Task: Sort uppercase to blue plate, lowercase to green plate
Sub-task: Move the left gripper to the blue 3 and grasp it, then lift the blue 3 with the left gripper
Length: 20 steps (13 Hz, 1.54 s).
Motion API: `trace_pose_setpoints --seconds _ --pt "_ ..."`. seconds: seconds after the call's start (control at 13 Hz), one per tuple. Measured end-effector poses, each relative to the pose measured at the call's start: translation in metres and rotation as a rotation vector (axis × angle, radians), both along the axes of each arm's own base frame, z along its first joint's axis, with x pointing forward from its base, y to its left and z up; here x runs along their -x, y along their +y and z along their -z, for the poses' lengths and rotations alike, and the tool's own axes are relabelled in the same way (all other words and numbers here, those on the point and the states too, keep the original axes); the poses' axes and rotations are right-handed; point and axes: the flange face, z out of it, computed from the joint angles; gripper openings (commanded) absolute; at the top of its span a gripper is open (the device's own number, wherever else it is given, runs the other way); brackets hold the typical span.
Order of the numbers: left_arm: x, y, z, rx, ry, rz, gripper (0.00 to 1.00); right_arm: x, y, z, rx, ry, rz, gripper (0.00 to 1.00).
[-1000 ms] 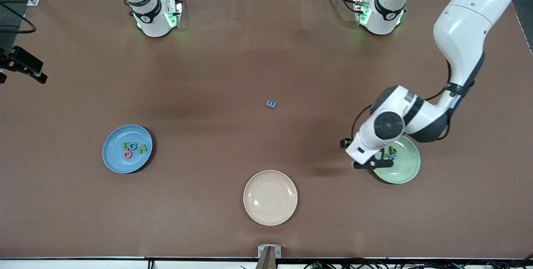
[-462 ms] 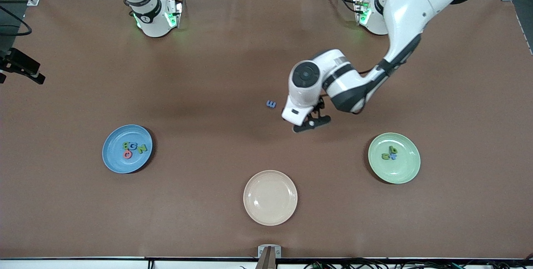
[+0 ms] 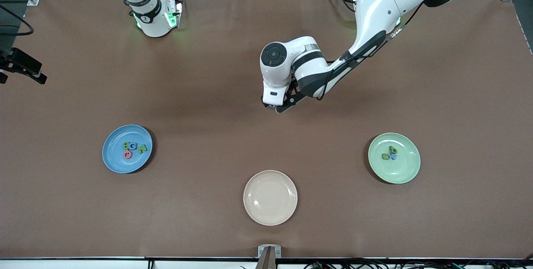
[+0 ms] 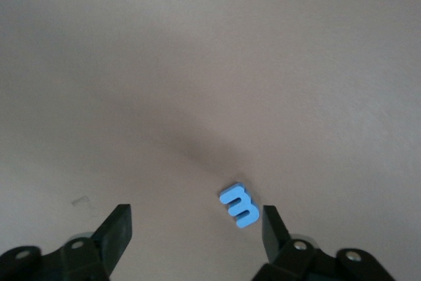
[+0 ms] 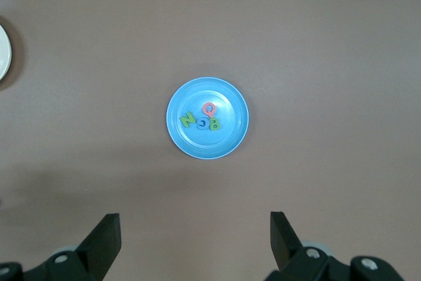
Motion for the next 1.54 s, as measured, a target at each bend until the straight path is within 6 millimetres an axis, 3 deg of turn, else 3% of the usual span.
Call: trace_pose_setpoints --seconds 0.38,0.77,1.15,1.54 --pt "0.005 -0.006 0.024 0.042 0.009 -0.337 0.71 0.0 0.0 0.0 0.0 -0.001 0.0 1.0" --pt "0.019 -0.002 0.048 0.038 -0.031 -0.442 0.67 0.0 0.002 0.0 0.0 -0.001 -0.005 1.0" --pt "0.035 -0.015 0.059 0.056 -0.085 -0.475 0.67 0.0 0.003 0.0 0.0 -0.001 -0.005 1.0" --pt "0.044 -0.013 0.073 0.066 -0.119 -0.473 0.63 0.0 0.003 0.0 0.0 -0.001 -0.005 1.0"
